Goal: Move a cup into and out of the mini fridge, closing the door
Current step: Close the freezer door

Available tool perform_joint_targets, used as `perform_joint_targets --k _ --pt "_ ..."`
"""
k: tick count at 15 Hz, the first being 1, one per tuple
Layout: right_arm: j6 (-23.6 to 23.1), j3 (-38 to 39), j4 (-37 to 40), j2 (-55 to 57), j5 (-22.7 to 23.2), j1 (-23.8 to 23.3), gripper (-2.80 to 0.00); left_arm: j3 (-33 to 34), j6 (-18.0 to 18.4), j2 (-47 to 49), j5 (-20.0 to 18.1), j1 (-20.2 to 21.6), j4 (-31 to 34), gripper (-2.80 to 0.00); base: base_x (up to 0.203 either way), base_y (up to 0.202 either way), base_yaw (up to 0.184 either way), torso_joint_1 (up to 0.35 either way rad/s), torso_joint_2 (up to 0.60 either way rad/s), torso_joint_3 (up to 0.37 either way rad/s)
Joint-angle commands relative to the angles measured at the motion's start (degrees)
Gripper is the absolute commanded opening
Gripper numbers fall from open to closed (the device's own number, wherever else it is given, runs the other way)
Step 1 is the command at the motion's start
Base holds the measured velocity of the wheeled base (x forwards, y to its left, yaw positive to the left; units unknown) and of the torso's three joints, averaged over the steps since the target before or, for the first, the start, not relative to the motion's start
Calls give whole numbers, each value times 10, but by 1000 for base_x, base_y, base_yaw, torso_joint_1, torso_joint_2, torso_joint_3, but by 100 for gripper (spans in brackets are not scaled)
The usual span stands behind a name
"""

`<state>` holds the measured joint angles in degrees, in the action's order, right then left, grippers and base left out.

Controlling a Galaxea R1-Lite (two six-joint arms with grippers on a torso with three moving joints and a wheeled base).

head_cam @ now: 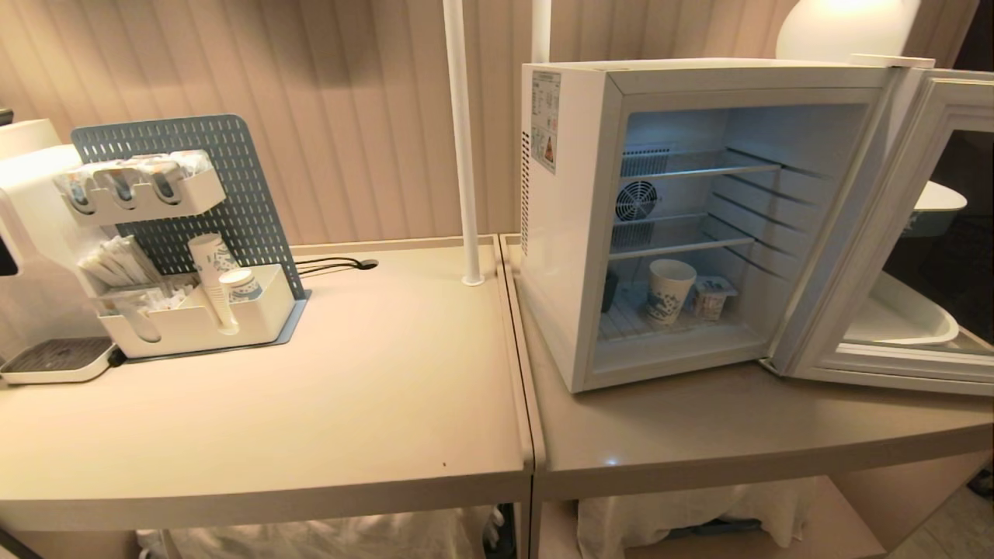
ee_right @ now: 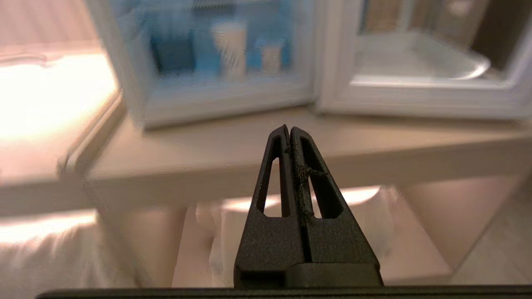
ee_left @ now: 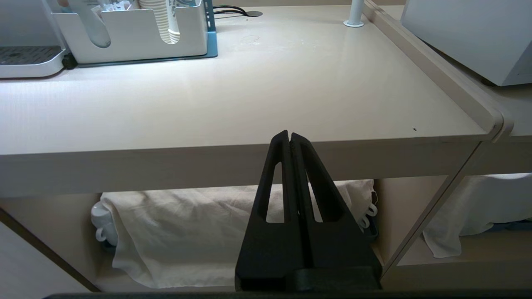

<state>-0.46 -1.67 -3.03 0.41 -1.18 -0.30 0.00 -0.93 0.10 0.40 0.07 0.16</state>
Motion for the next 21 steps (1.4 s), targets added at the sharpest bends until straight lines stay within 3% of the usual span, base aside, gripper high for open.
perform_joint_targets --k 1,15,21 --pt "-5 5 74 -3 12 0 -280 1 0 0 0 0 0 -280 0 0 0 0 0 0" --pt "-7 -3 87 -2 16 1 -280 1 0 0 0 -1 0 -280 0 0 0 0 0 0" --pt "-7 -3 87 -2 16 1 -280 1 0 0 0 0 0 -280 -1 -170 -3 1 4 4"
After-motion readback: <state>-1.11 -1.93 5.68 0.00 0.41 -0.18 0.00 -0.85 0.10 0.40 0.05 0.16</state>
